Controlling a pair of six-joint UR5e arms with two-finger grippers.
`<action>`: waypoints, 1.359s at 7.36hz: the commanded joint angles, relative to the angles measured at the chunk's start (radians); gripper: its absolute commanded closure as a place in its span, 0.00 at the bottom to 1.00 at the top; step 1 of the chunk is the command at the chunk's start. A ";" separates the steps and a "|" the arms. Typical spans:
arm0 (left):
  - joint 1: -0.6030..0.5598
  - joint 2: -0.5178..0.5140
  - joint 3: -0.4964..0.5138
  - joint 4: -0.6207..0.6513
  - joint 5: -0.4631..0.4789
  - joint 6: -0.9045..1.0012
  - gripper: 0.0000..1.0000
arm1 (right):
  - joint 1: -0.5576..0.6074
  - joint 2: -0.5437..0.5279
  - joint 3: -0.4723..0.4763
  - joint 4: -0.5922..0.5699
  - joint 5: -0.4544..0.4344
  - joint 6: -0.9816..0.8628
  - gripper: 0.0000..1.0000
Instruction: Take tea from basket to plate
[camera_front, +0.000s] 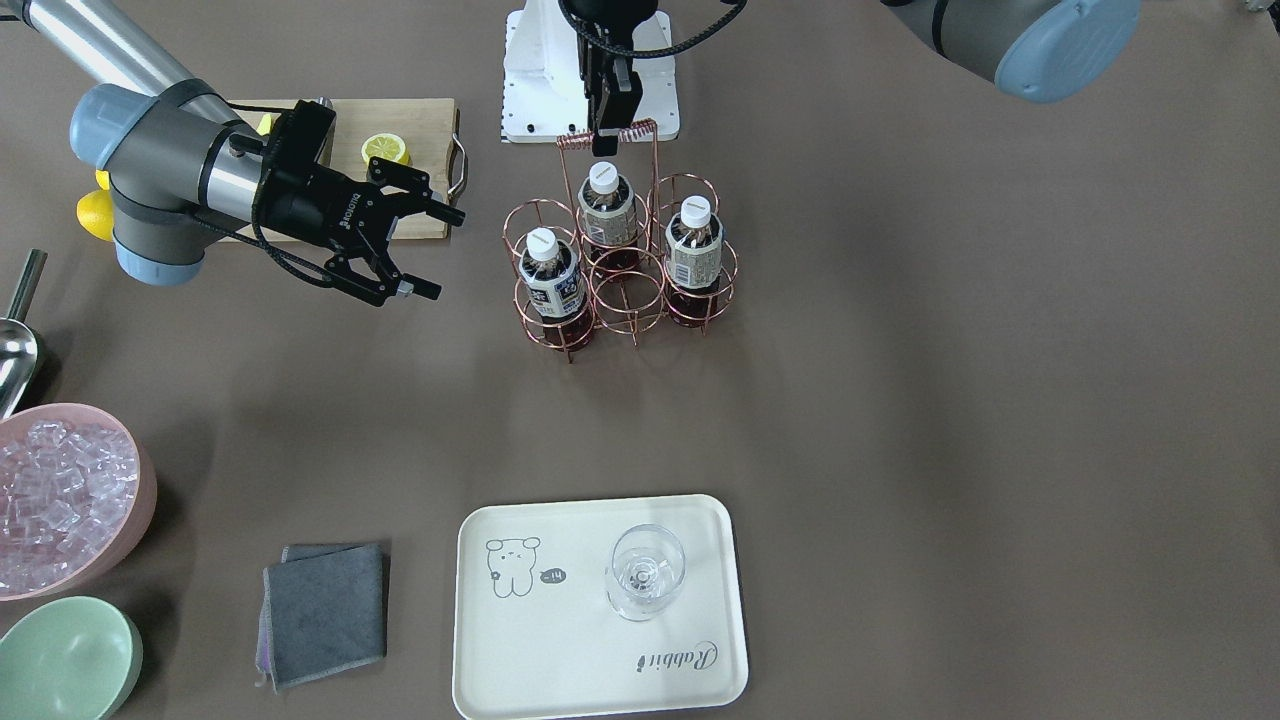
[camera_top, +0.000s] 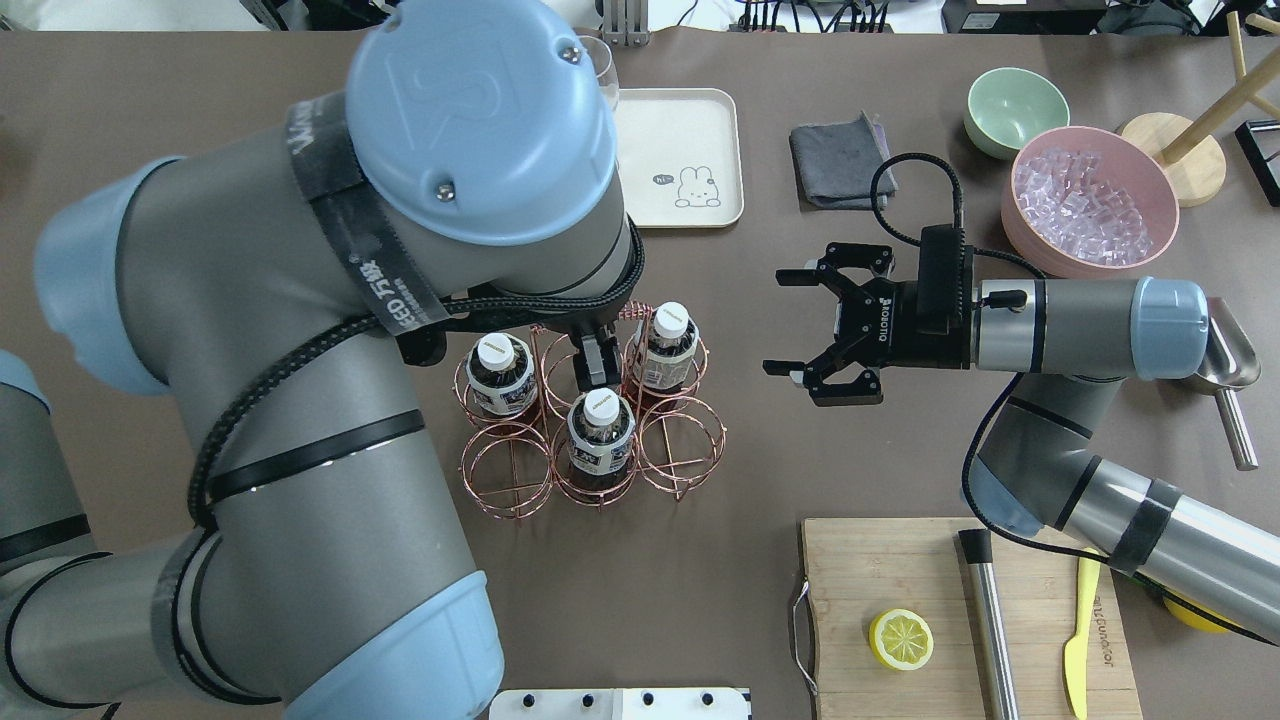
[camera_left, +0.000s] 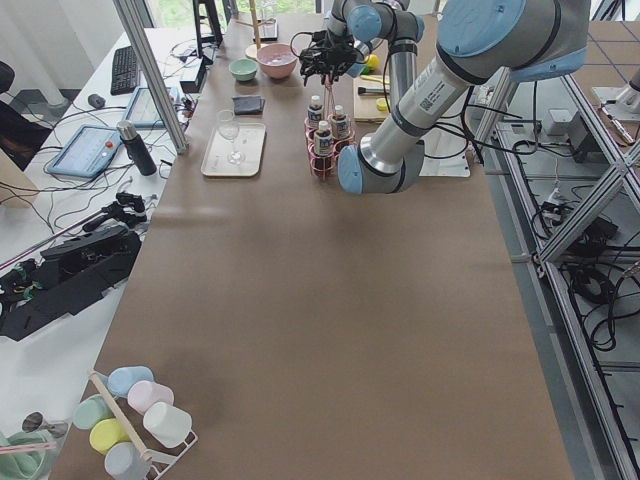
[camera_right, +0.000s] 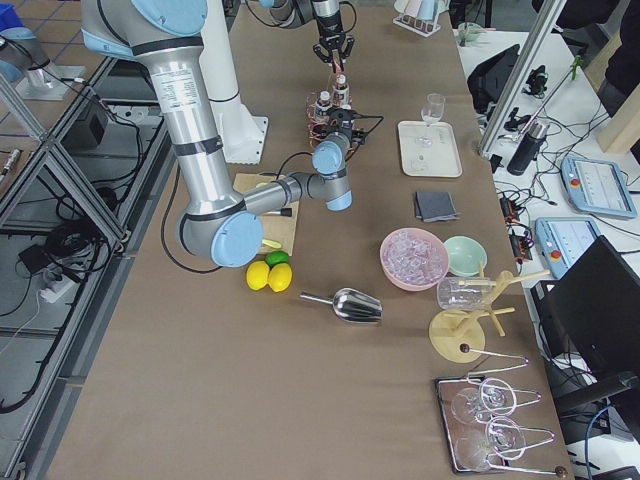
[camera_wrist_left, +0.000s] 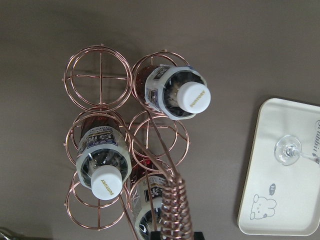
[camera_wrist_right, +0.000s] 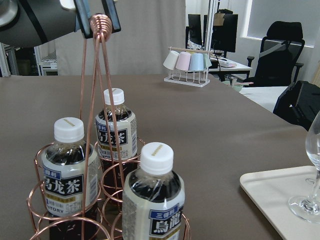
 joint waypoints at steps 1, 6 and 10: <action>-0.011 0.036 -0.060 0.005 -0.004 0.000 1.00 | -0.016 0.035 -0.004 -0.004 -0.004 0.007 0.02; -0.018 0.050 -0.059 0.005 -0.004 0.000 1.00 | -0.050 0.124 -0.041 -0.036 -0.009 0.010 0.06; -0.018 0.051 -0.059 0.006 -0.007 0.000 1.00 | -0.050 0.209 -0.096 -0.071 -0.033 0.010 0.06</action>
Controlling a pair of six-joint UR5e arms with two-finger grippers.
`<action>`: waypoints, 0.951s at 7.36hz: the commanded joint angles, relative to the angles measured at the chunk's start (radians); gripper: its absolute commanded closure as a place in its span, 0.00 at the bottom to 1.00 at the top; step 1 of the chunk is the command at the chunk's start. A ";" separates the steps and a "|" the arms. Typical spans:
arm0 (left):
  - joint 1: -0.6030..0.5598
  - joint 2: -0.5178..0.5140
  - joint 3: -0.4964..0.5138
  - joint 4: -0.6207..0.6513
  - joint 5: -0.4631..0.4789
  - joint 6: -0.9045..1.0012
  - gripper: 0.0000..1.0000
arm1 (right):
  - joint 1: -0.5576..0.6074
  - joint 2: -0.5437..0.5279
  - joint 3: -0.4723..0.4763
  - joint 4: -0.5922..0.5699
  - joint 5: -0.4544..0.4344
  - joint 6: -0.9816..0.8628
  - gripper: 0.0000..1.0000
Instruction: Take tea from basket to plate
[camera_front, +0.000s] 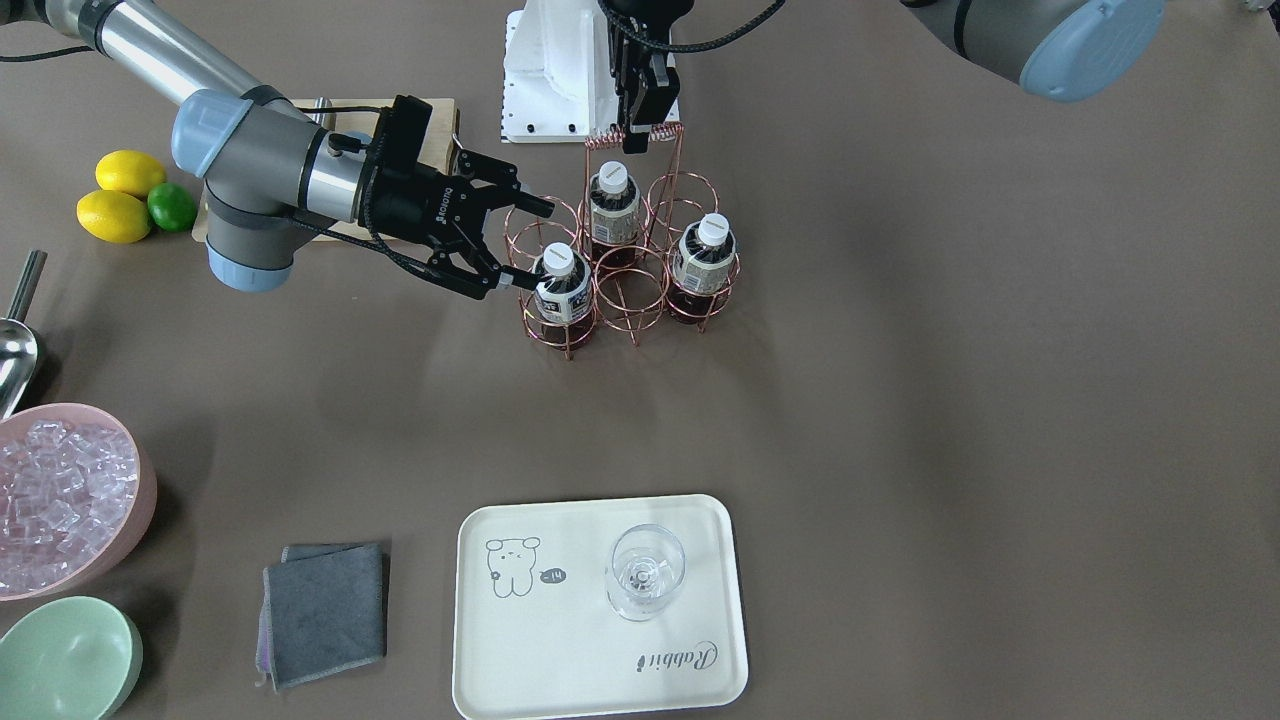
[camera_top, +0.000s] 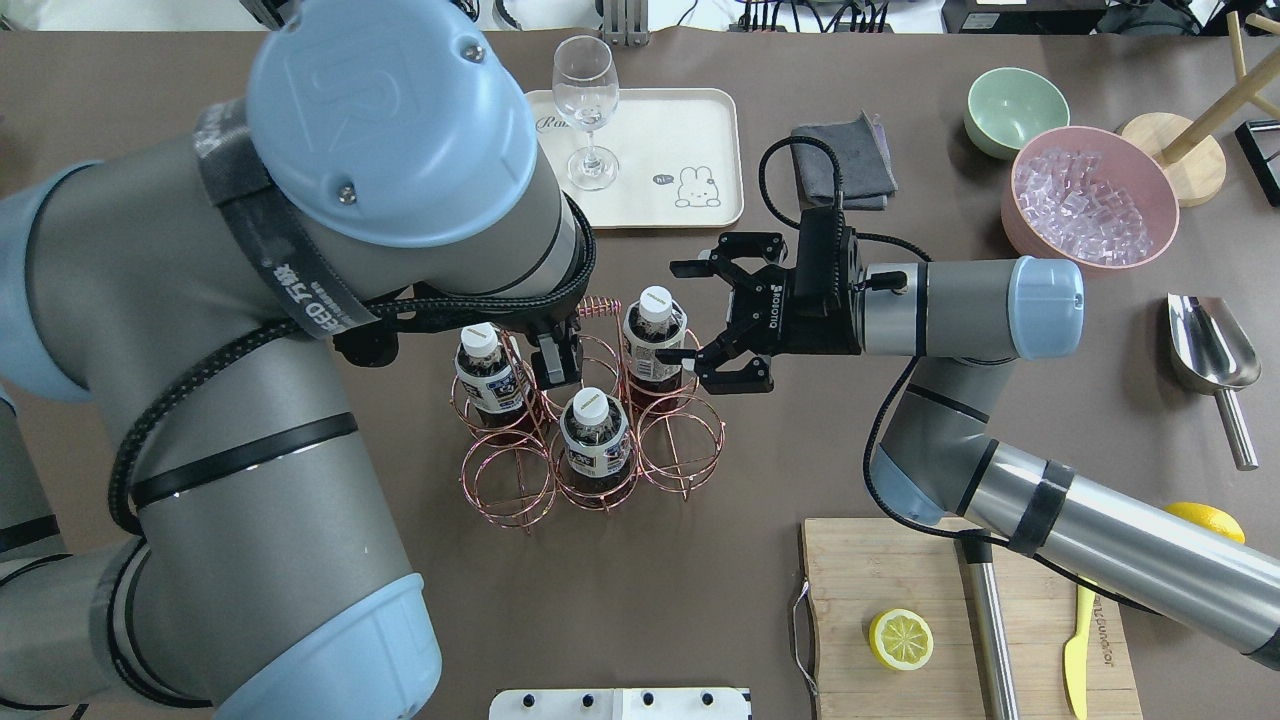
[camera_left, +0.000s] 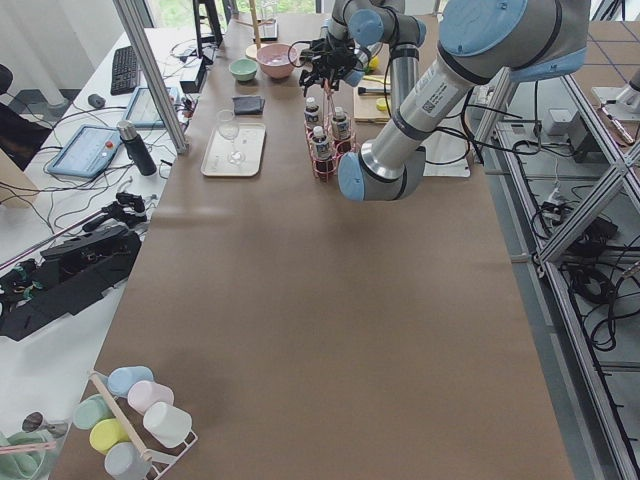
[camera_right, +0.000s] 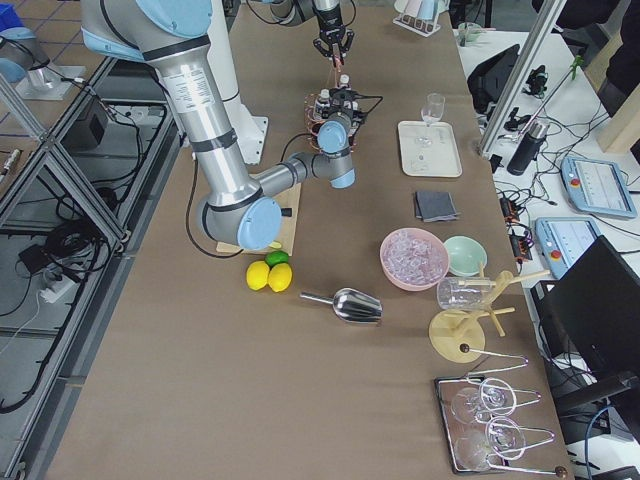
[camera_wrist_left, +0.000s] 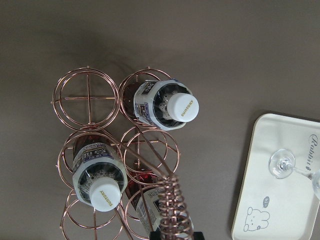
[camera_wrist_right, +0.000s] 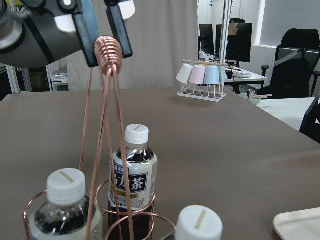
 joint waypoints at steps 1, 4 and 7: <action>0.000 0.002 0.003 0.001 -0.002 0.000 1.00 | 0.000 0.063 -0.058 -0.006 -0.024 0.000 0.10; 0.000 0.002 0.003 0.001 -0.004 0.000 1.00 | 0.003 0.068 -0.062 -0.020 -0.025 0.000 0.47; 0.000 0.002 0.010 0.006 -0.005 0.000 1.00 | 0.007 0.058 -0.063 -0.017 -0.025 0.000 0.65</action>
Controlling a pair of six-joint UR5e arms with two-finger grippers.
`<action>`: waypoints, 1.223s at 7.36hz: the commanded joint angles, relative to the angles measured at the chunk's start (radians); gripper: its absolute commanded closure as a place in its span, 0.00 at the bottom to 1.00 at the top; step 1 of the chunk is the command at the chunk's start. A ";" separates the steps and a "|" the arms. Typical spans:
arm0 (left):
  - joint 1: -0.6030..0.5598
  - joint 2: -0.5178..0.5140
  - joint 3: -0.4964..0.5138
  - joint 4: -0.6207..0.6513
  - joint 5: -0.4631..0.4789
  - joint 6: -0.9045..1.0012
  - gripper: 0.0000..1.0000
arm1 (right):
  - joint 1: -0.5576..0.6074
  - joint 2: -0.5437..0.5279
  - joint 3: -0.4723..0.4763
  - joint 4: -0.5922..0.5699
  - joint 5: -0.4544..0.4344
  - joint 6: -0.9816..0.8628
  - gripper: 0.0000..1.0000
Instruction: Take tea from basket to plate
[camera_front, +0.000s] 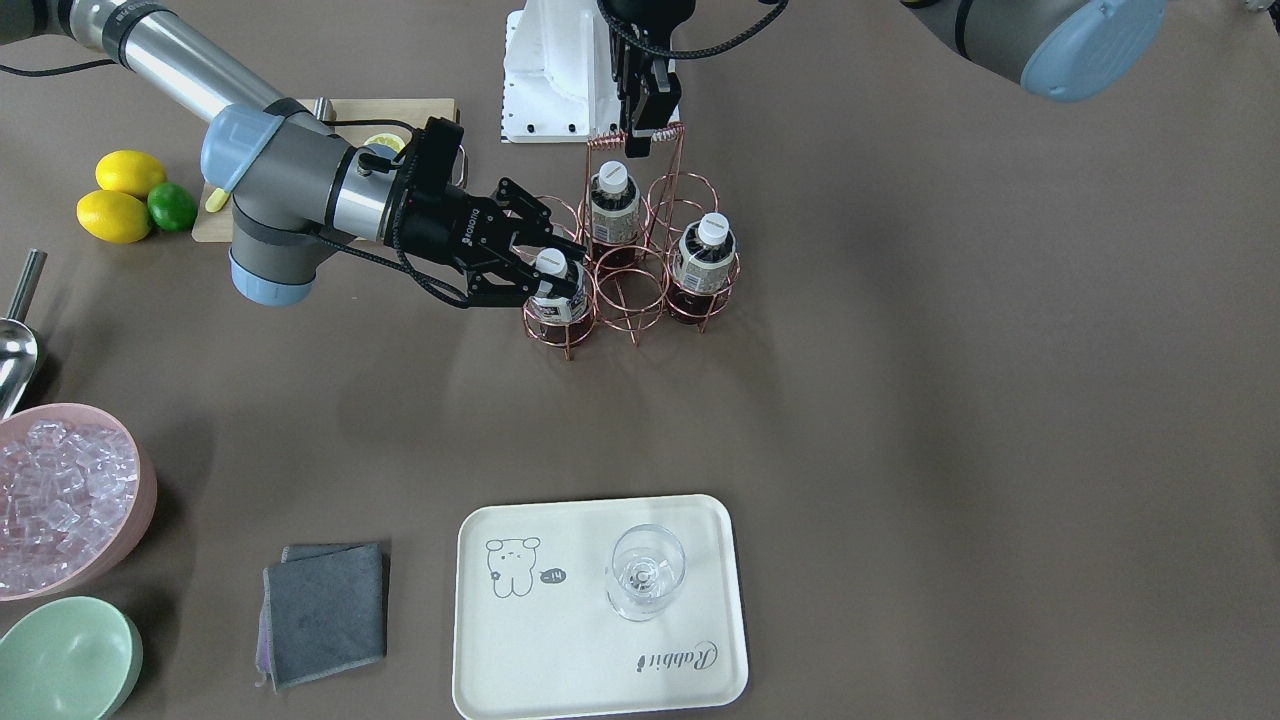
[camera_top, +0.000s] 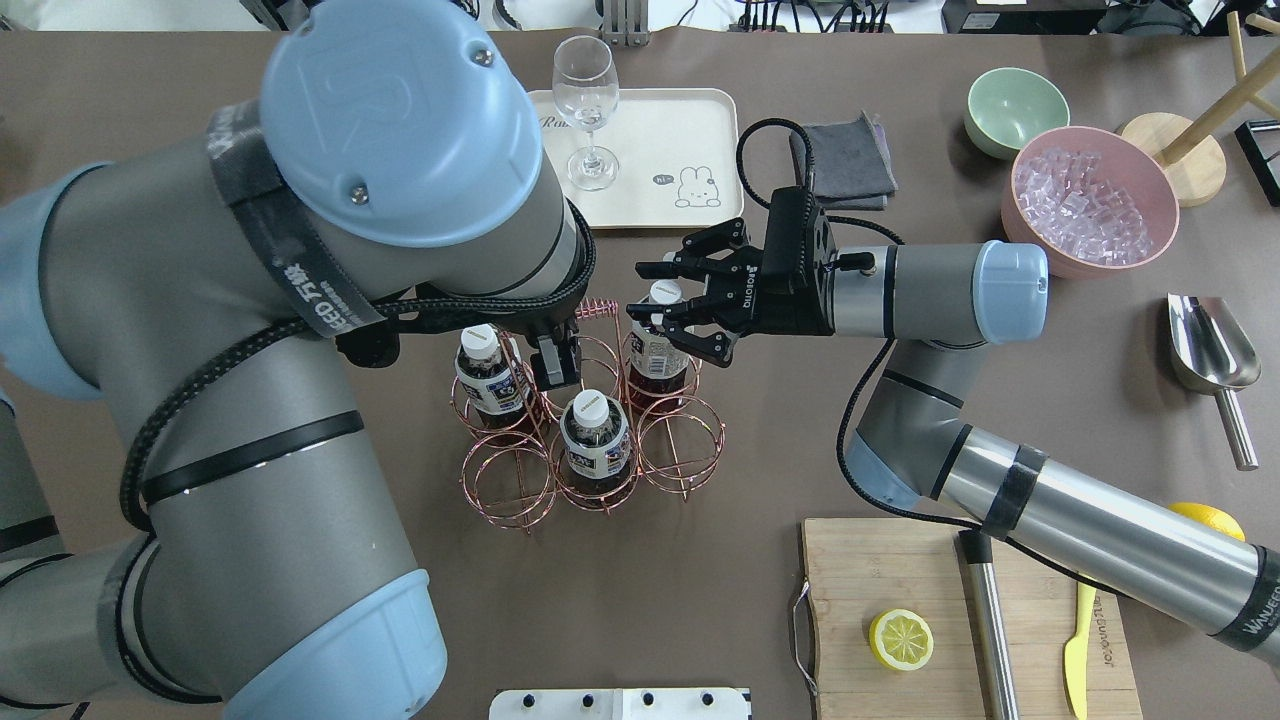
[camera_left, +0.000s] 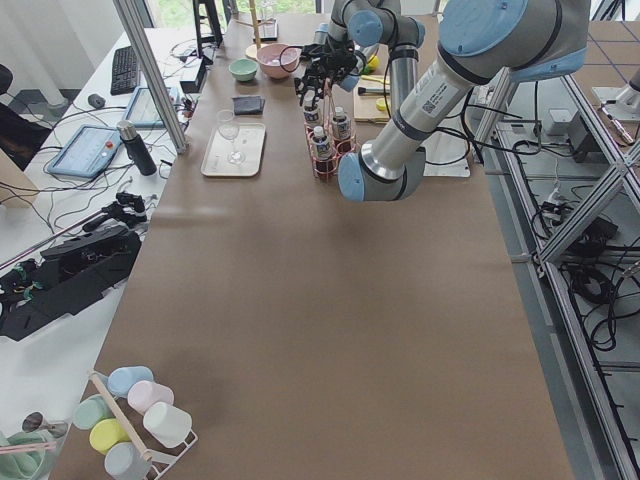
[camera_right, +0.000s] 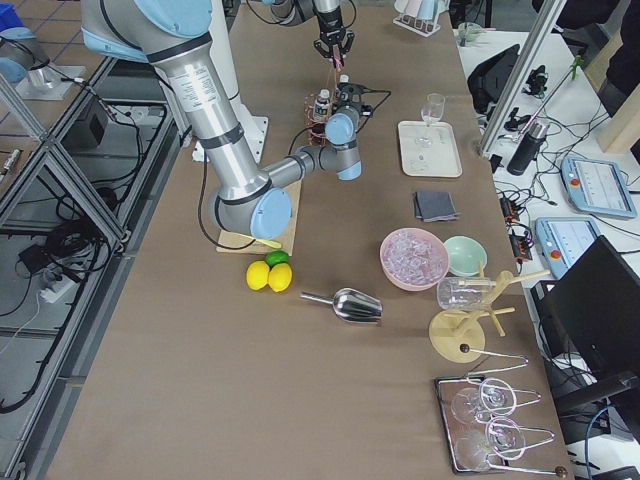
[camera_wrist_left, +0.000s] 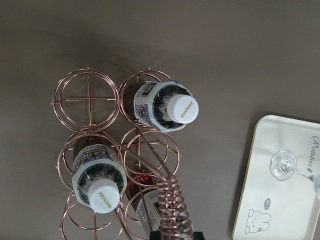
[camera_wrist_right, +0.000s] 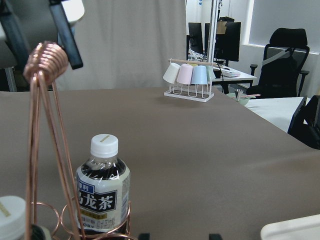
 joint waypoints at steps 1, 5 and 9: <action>0.000 -0.001 0.004 0.002 -0.001 -0.002 1.00 | 0.001 -0.006 -0.002 0.001 0.000 0.000 0.67; 0.000 -0.001 0.001 0.022 -0.001 -0.002 1.00 | 0.000 -0.003 0.014 0.007 0.002 0.089 1.00; -0.002 -0.003 0.001 0.022 -0.001 -0.002 1.00 | 0.041 0.003 0.145 -0.067 0.011 0.184 1.00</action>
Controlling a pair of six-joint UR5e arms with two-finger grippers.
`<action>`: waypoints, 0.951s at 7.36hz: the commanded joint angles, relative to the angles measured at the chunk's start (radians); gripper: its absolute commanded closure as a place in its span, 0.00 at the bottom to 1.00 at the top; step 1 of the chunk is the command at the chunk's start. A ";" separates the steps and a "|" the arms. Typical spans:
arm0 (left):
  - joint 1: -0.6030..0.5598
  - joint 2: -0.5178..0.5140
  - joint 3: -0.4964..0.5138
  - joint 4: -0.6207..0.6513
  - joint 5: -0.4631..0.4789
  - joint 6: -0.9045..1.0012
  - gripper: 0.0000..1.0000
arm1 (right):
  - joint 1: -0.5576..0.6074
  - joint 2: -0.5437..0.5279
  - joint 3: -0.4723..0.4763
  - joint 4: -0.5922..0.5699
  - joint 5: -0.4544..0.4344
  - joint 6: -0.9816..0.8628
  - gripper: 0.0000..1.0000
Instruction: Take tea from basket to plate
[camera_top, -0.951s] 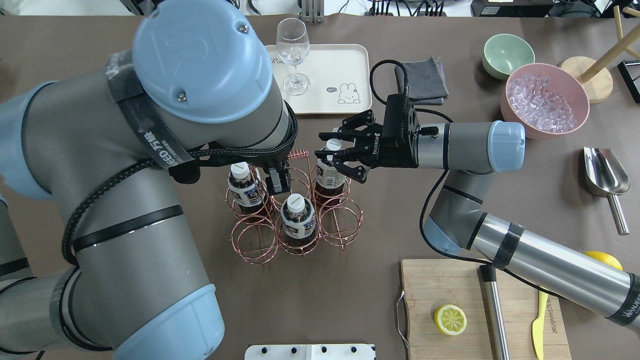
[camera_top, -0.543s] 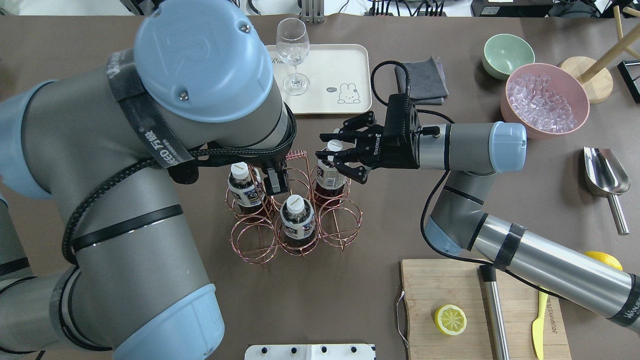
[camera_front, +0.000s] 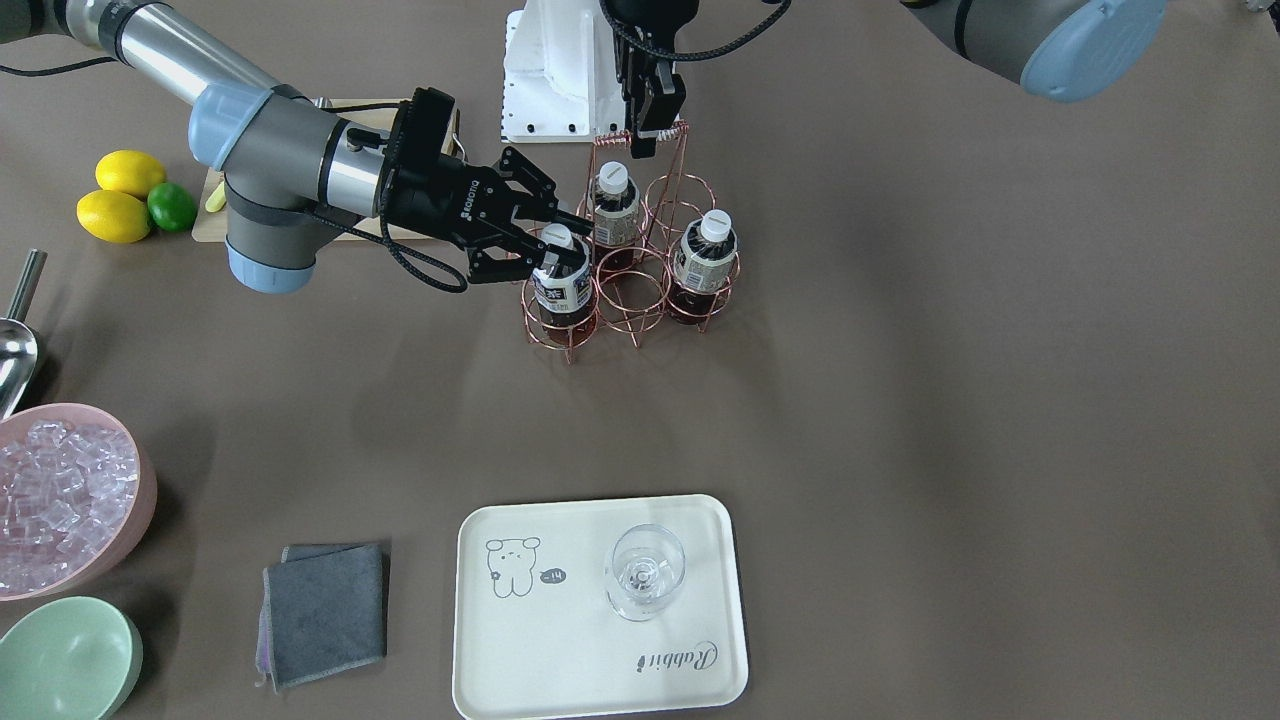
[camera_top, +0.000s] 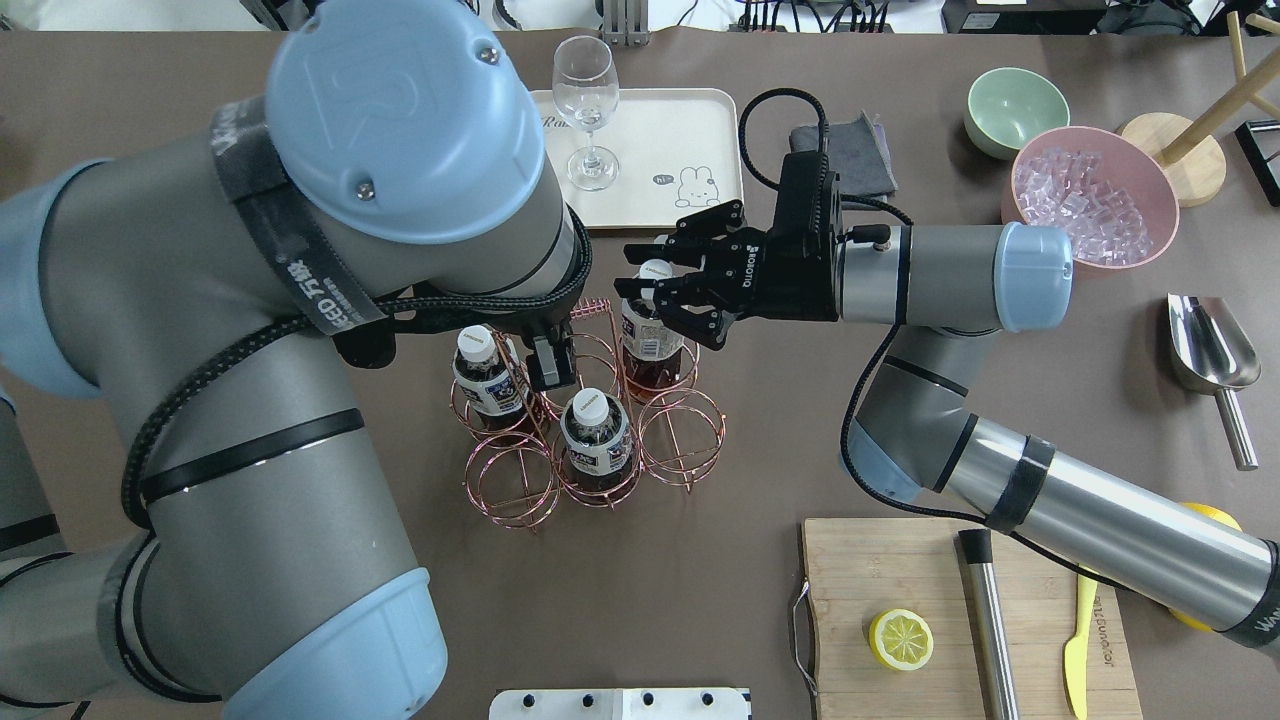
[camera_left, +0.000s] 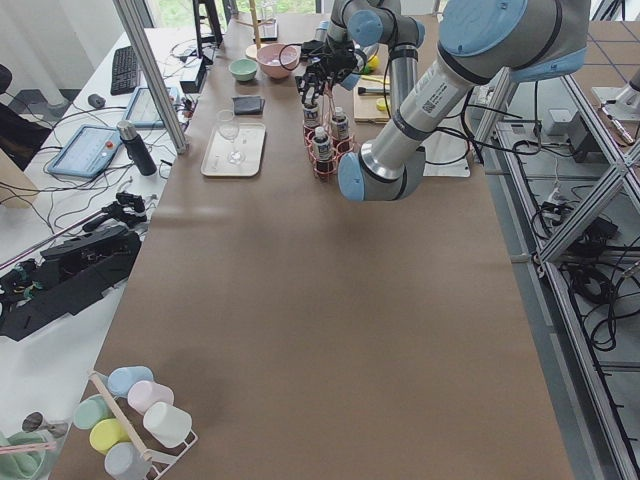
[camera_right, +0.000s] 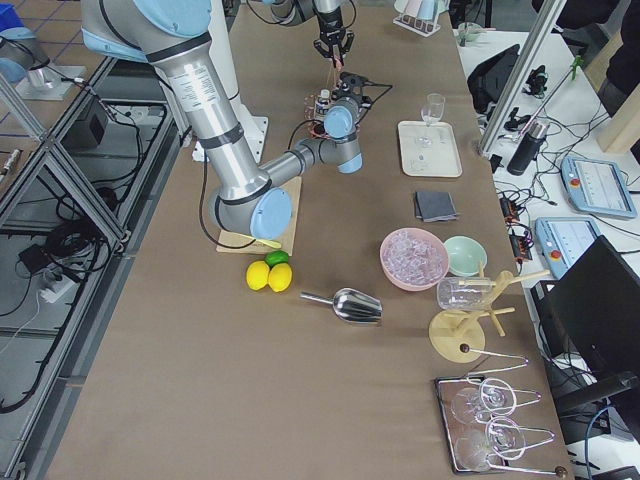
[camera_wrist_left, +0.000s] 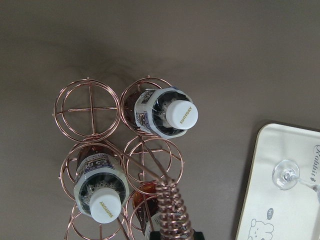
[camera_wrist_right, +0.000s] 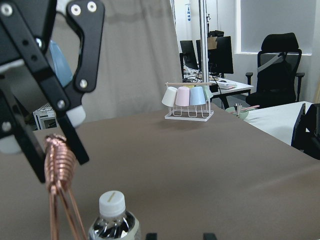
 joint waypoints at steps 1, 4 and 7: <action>0.000 0.000 0.000 0.000 0.001 0.000 1.00 | 0.068 0.005 0.131 -0.126 0.012 0.074 1.00; -0.011 0.000 -0.004 0.006 0.000 0.000 1.00 | 0.258 0.057 0.184 -0.250 0.053 0.163 1.00; -0.125 0.006 -0.035 0.016 -0.086 0.049 1.00 | 0.384 0.171 0.022 -0.309 0.034 0.151 1.00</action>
